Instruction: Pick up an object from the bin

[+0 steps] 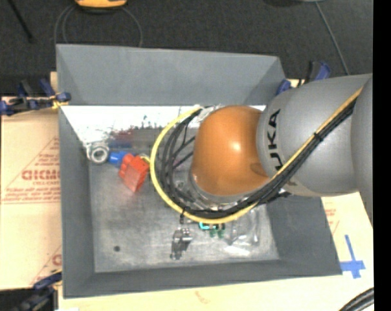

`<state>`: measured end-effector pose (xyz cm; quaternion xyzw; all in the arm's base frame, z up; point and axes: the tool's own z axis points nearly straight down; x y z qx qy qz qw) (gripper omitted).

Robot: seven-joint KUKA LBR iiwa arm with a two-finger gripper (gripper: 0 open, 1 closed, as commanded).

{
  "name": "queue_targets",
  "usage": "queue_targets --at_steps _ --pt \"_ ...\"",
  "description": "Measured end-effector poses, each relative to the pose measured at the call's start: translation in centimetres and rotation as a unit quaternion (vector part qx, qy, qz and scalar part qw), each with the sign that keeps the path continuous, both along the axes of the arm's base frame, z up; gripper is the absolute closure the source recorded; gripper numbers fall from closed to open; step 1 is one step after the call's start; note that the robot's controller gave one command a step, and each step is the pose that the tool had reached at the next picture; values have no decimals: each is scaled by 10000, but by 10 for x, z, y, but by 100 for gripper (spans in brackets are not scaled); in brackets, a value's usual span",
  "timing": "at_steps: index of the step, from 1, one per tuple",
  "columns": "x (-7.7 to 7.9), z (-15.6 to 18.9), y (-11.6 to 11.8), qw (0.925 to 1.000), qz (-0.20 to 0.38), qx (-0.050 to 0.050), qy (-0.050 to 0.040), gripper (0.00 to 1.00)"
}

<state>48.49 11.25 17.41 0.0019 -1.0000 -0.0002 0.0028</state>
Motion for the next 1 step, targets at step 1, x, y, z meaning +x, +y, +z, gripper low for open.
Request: queue_targets --at_steps 1 --pt "40 -104 -6 9997 246 7 -79 0"
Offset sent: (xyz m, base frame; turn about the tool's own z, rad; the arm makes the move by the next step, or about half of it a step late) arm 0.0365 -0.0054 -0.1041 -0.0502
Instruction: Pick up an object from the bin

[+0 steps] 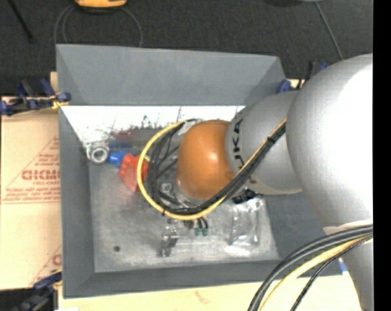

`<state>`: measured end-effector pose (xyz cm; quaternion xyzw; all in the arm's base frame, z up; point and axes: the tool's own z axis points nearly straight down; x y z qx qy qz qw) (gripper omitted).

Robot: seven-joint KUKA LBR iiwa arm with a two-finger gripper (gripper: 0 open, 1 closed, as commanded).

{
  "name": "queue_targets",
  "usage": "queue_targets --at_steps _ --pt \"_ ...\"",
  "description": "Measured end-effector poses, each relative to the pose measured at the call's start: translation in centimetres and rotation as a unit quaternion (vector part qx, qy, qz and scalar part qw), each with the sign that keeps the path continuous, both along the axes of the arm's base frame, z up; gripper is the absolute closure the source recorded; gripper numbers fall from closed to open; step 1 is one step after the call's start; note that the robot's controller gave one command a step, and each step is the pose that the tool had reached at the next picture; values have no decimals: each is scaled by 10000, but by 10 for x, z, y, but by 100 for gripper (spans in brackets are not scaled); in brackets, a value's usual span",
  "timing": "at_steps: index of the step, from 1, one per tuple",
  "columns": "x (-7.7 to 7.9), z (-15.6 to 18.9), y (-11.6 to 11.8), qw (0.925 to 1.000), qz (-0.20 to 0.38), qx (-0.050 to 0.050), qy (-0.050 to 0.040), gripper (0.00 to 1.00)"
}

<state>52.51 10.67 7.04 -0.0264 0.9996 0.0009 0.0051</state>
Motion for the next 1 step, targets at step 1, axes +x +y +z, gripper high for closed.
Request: queue_targets --at_steps 1 --pt "24 5 -26 9997 -253 7 10 0"
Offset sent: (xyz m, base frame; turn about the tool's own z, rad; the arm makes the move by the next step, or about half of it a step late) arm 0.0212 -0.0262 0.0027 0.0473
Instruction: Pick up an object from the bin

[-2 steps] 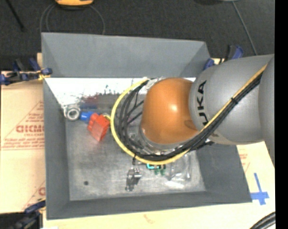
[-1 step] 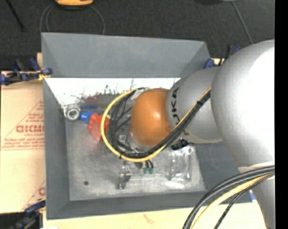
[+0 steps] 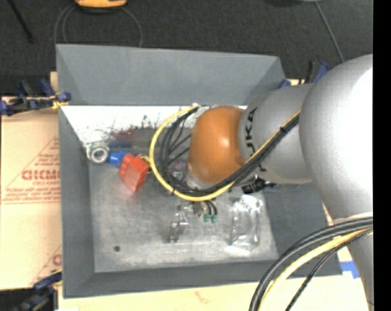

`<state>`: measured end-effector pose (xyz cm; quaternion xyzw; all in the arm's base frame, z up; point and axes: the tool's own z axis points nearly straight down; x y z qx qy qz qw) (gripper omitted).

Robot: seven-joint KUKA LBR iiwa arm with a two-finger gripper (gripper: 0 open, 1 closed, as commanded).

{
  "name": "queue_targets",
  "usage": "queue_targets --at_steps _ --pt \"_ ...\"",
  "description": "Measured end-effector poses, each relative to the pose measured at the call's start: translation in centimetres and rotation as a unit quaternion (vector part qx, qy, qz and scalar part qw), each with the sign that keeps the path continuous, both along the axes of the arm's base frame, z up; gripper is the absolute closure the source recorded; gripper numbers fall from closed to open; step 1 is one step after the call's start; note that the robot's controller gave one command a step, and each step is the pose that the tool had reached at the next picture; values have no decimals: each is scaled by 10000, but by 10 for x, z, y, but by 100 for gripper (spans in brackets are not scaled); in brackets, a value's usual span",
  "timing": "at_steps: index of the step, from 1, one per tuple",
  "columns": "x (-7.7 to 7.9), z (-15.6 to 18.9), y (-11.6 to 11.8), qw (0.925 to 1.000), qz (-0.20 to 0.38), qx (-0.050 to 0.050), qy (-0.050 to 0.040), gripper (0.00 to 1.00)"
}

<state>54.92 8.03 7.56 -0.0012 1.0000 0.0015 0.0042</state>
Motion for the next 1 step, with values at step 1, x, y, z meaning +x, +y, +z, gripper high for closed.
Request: queue_targets --at_steps 1 --pt "35 36 76 9976 691 -1 -3 0"
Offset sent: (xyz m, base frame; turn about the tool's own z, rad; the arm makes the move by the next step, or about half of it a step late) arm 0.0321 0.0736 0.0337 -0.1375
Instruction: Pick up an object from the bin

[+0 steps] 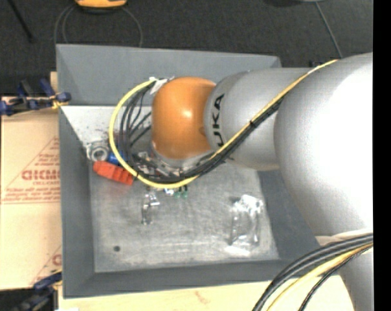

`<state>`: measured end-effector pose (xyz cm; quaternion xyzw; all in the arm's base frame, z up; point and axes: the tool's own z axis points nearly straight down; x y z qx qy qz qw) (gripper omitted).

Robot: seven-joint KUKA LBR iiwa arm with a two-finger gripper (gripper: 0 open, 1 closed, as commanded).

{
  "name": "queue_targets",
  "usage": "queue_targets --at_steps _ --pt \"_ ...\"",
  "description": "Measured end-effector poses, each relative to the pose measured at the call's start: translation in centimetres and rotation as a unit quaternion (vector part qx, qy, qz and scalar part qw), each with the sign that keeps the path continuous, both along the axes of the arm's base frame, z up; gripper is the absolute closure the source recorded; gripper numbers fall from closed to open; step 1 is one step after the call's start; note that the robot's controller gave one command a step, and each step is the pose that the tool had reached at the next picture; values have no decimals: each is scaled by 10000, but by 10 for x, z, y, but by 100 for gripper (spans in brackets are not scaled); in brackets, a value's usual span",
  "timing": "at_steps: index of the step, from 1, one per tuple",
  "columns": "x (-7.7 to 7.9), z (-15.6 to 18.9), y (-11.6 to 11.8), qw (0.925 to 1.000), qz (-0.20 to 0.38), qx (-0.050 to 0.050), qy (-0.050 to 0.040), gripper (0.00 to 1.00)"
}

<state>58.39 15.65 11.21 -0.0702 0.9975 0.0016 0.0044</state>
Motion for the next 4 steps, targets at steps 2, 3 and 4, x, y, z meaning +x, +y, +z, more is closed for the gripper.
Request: queue_targets --at_steps 2,3,4 --pt "9 -37 20 10000 -75 -6 -37 0" --pt "11 -35 21 9999 -92 14 -65 100" --pt "19 110 23 9965 833 -15 -25 100"
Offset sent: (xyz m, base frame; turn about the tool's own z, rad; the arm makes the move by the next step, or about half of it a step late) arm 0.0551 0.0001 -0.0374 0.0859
